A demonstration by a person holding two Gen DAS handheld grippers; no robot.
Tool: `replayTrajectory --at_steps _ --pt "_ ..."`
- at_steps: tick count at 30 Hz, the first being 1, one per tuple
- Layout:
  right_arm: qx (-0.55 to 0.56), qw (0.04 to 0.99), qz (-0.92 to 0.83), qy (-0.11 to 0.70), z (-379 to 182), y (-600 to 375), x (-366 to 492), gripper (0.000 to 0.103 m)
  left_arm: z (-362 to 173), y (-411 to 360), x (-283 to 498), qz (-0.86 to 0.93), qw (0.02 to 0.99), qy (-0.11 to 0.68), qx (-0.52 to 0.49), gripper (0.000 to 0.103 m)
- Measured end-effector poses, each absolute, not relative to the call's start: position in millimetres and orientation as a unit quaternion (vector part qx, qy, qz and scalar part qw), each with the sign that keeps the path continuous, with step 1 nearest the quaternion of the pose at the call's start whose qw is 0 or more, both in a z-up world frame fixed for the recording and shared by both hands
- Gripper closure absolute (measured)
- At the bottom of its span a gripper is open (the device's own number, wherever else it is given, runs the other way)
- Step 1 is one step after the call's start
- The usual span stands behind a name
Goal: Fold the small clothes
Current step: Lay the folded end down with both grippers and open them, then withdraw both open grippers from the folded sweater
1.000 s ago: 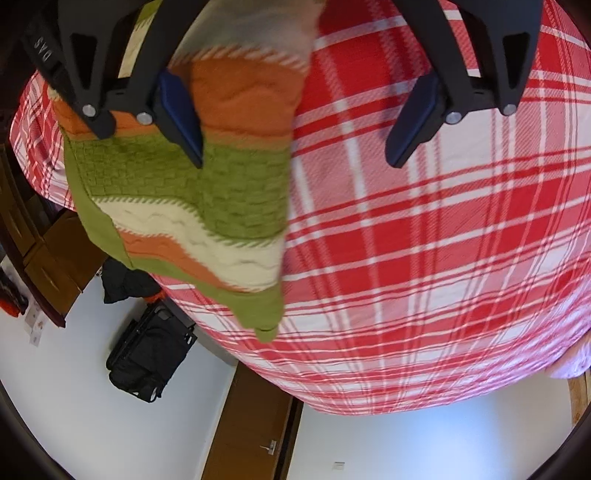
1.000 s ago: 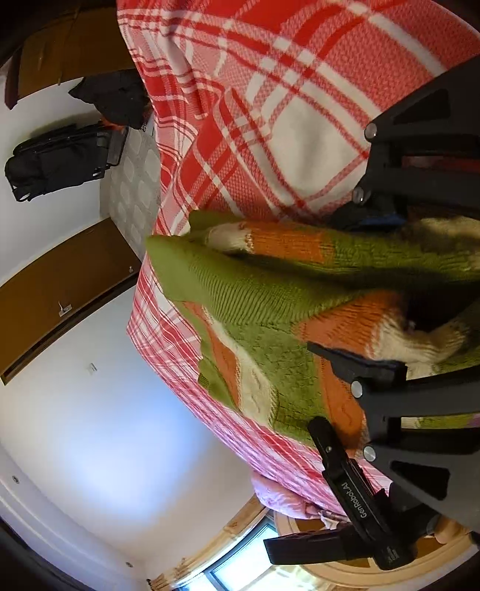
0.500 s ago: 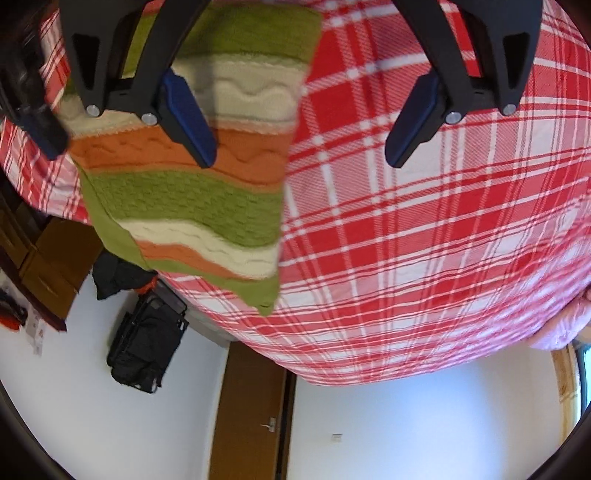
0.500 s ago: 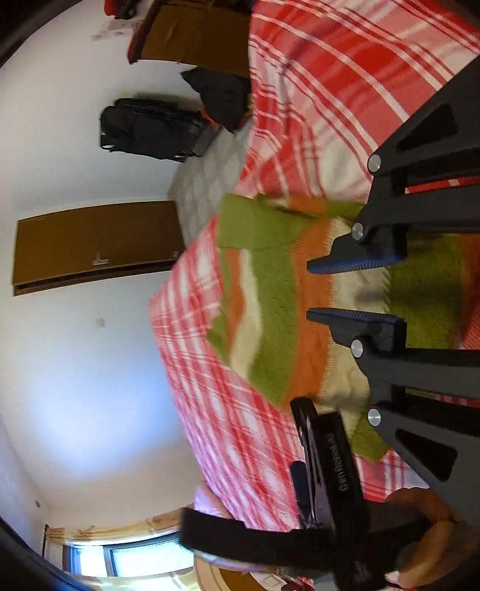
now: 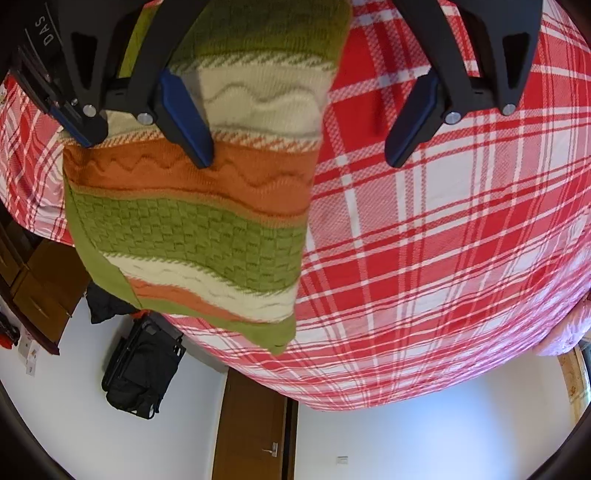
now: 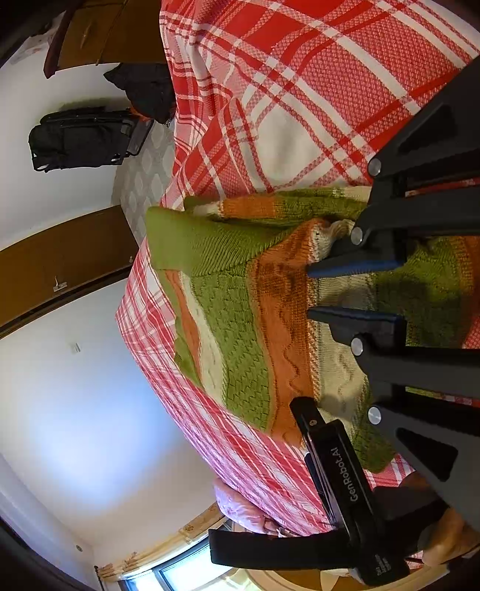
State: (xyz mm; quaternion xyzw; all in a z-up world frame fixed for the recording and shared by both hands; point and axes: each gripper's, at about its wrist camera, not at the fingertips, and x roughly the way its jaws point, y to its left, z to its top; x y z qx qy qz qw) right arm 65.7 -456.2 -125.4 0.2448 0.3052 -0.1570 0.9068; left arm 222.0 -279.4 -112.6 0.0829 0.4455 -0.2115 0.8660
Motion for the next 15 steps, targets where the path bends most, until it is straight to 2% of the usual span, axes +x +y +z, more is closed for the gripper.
replayTrajectory --at_steps 3,15 --pt "0.235 0.905 -0.161 0.315 -123 -451 65 0.087 -115 -279 223 -0.207 0.867 0.444 0.085 0.0" --pt "0.201 0.904 -0.18 0.332 -126 -410 34 0.083 -119 -249 185 -0.205 0.855 0.465 0.1 0.0"
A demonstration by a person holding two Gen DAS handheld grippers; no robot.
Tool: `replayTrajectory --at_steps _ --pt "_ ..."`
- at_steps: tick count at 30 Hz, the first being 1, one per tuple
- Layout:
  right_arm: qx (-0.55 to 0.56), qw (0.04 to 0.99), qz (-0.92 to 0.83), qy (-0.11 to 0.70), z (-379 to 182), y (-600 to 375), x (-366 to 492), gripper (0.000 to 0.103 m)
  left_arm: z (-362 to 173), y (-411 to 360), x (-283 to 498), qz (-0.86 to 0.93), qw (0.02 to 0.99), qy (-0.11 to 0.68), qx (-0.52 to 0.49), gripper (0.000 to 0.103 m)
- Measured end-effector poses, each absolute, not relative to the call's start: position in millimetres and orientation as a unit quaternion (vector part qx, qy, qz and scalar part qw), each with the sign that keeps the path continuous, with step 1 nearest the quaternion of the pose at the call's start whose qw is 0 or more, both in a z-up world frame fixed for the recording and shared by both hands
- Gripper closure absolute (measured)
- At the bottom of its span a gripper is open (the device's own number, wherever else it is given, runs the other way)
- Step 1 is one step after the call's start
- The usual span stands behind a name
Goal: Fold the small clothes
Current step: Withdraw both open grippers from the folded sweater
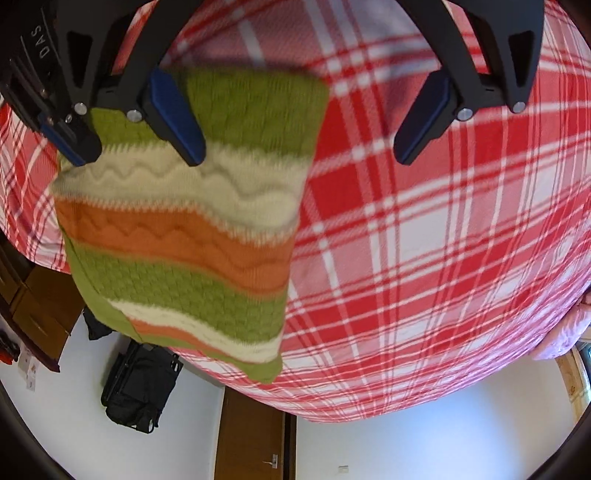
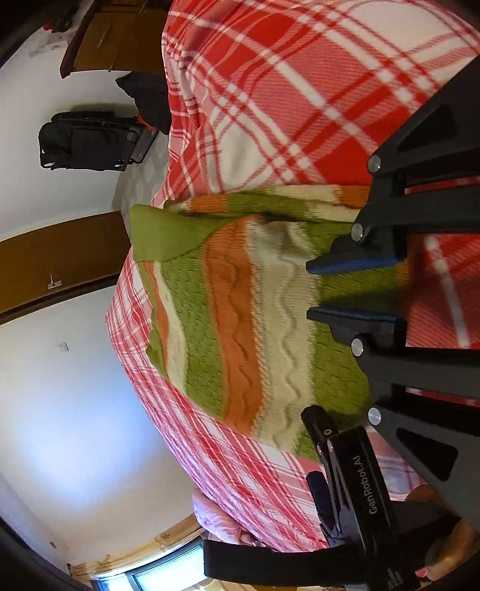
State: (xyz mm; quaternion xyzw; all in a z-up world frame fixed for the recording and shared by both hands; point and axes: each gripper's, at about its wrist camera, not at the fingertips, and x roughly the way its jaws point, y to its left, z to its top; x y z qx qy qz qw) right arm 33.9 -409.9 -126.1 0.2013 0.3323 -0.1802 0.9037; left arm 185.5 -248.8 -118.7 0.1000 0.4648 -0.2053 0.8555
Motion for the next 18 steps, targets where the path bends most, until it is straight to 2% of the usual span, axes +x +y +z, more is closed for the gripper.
replayTrajectory --at_steps 4,6,8,18 --pt "0.188 0.905 -0.181 0.335 -125 -396 26 0.073 -118 -241 173 -0.205 0.855 0.465 0.104 0.0" --pt "0.193 0.905 -0.176 0.335 -124 -390 18 0.053 -115 -235 165 -0.203 0.857 0.462 0.107 0.0" --pt "0.205 0.905 -0.159 0.336 -125 -383 10 0.044 -113 -231 159 -0.198 0.859 0.458 0.115 0.0" --pt "0.209 0.88 -0.152 0.399 -142 -363 -18 0.043 -124 -207 139 -0.182 0.841 0.495 0.122 0.0"
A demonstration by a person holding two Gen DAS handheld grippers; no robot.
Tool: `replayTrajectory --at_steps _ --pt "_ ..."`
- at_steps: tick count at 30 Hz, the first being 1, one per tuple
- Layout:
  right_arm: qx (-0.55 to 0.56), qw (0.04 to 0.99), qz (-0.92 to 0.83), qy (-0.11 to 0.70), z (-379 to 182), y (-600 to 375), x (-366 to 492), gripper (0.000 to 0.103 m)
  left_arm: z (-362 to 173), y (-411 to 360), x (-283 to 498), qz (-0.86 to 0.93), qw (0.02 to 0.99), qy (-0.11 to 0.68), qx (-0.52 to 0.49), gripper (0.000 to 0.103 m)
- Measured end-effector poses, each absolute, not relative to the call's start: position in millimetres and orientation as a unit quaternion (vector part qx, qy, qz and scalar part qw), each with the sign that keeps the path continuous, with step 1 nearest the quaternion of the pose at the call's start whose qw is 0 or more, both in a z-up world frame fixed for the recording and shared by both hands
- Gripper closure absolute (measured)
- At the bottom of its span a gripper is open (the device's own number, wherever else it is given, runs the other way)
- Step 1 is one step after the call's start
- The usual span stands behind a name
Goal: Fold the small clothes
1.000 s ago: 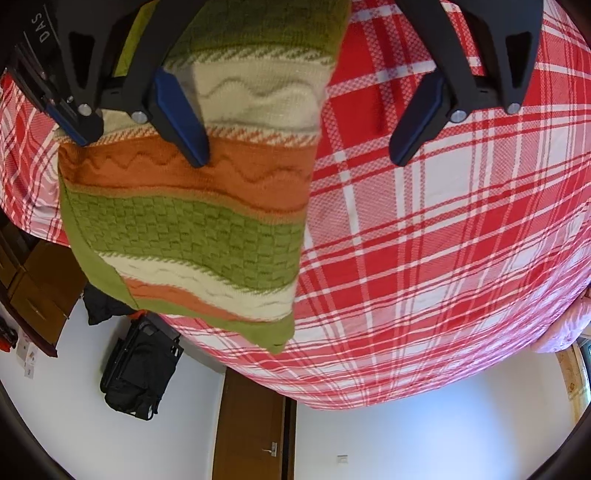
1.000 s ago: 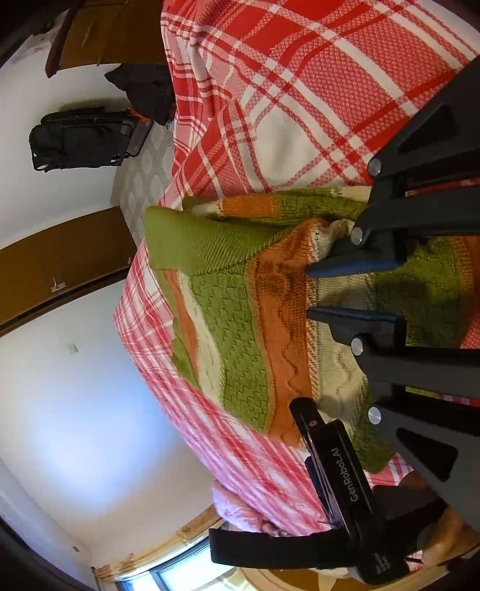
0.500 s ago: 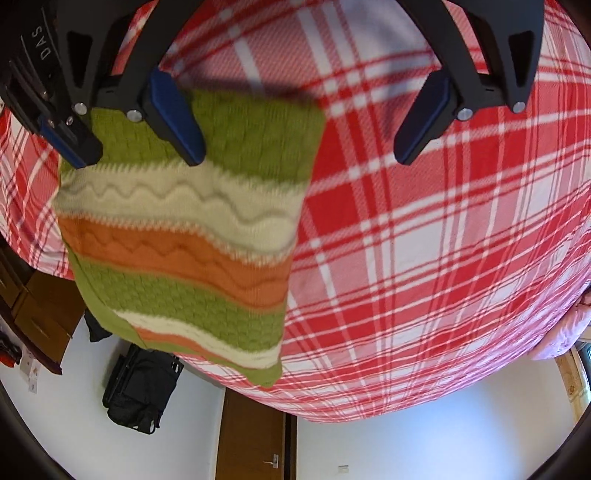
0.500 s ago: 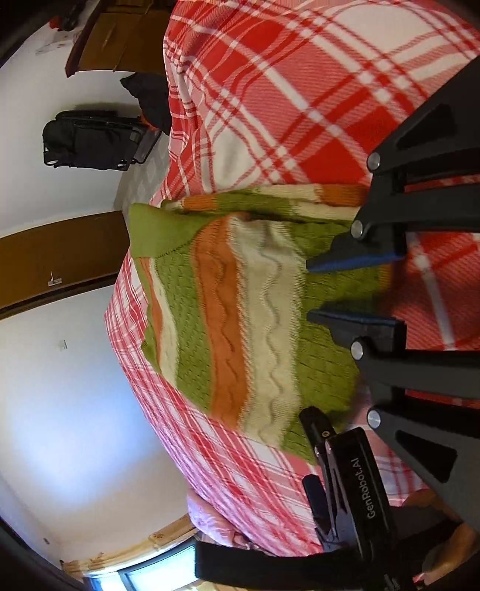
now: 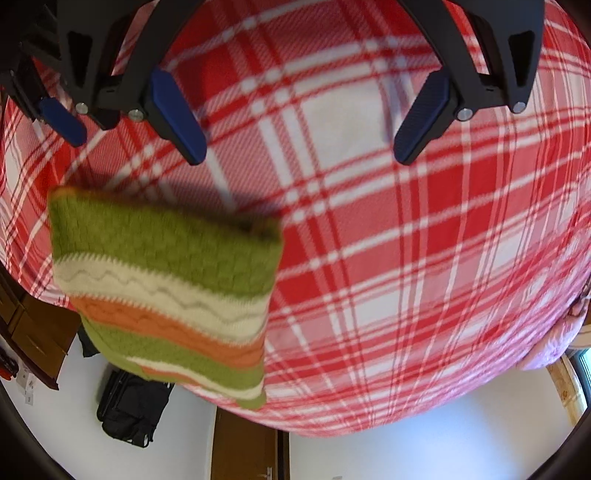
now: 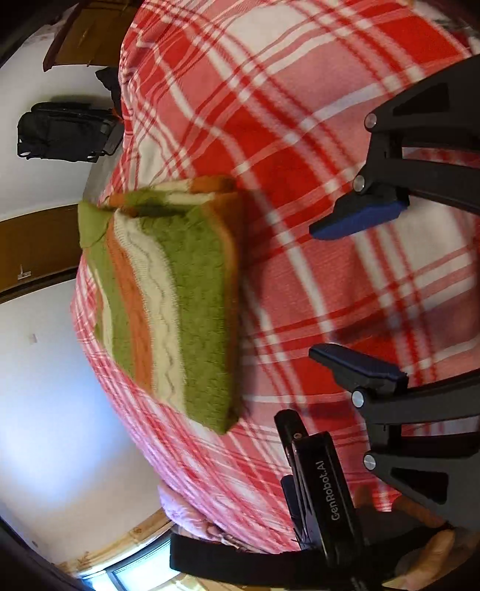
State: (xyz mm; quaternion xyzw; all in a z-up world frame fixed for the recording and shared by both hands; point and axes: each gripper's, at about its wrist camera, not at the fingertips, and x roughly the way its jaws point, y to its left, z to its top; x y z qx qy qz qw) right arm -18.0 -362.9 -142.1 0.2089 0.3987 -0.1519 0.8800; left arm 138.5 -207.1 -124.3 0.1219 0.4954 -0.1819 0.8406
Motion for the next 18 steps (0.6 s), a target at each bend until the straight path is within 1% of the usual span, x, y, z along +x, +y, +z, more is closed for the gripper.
replayTrajectory --at_steps 3,9,16,18 --pt "0.212 0.875 -0.156 0.406 -142 -362 -29 0.043 -134 -201 135 -0.172 0.824 0.525 0.123 0.0" --pt "0.223 0.868 -0.167 0.411 -130 -357 -43 0.043 -137 -194 126 -0.156 0.81 0.552 0.121 0.0" --pt "0.23 0.88 -0.185 0.372 -94 -358 -56 0.043 -142 -191 108 -0.152 0.782 0.586 0.15 0.0" --pt "0.228 0.885 -0.189 0.36 -84 -357 -60 0.043 -144 -188 105 -0.145 0.766 0.609 0.146 0.0"
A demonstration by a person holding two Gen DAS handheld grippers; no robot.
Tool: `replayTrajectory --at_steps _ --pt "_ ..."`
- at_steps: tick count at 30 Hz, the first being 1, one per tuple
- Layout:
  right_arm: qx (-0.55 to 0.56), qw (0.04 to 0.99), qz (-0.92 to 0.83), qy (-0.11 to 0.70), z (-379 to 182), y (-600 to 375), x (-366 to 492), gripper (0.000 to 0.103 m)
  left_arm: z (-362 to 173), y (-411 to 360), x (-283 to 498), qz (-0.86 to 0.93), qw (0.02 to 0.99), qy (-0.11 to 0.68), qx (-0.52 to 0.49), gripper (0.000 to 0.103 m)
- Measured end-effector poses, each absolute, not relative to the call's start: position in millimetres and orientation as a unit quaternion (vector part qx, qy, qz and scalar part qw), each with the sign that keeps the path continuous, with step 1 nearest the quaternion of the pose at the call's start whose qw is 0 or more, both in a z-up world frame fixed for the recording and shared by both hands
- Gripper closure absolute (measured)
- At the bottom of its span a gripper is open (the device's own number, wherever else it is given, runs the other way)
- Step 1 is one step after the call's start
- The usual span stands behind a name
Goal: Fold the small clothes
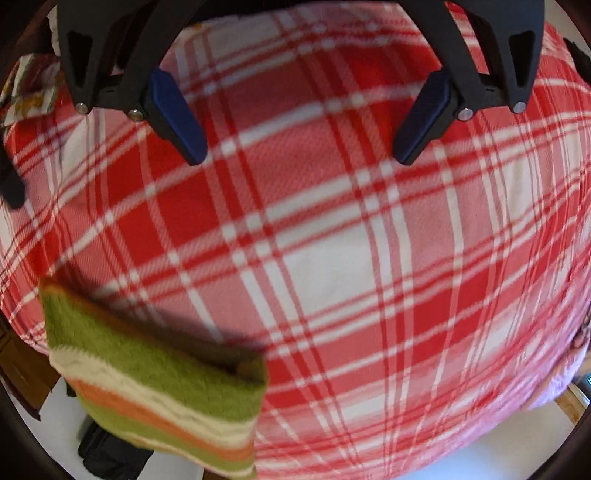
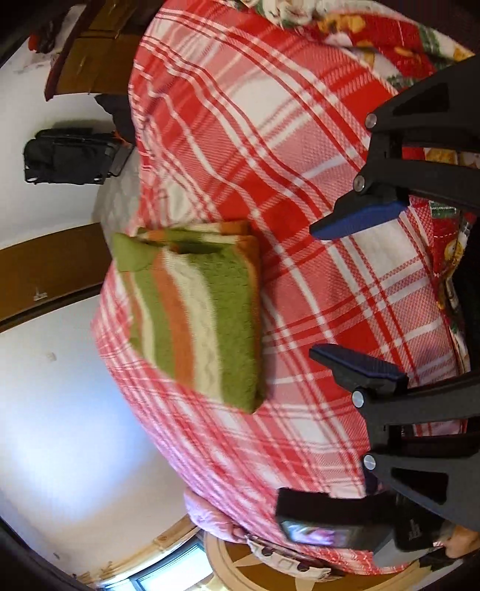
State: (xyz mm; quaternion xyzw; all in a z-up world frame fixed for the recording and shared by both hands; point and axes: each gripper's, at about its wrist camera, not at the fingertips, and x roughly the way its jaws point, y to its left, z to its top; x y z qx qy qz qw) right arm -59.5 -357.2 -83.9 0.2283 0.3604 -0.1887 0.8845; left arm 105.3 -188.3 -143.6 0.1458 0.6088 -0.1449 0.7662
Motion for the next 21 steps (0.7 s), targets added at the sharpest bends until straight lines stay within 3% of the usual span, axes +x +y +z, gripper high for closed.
replayTrajectory --at_steps 6,16,18,21 --pt "0.197 0.908 -0.212 0.302 -47 -348 -73 0.043 -111 -170 86 -0.159 0.778 0.606 0.055 0.001" --pt "0.128 0.946 -0.25 0.16 20 -325 -108 0.043 -7 -169 65 -0.172 0.892 0.414 0.054 0.0" --pt "0.118 0.949 -0.261 0.132 32 -324 -117 0.031 6 -168 61 -0.17 0.908 0.379 0.053 0.0" --pt "0.1 0.951 -0.277 0.095 45 -321 -127 0.028 23 -170 60 -0.167 0.924 0.339 0.05 0.0"
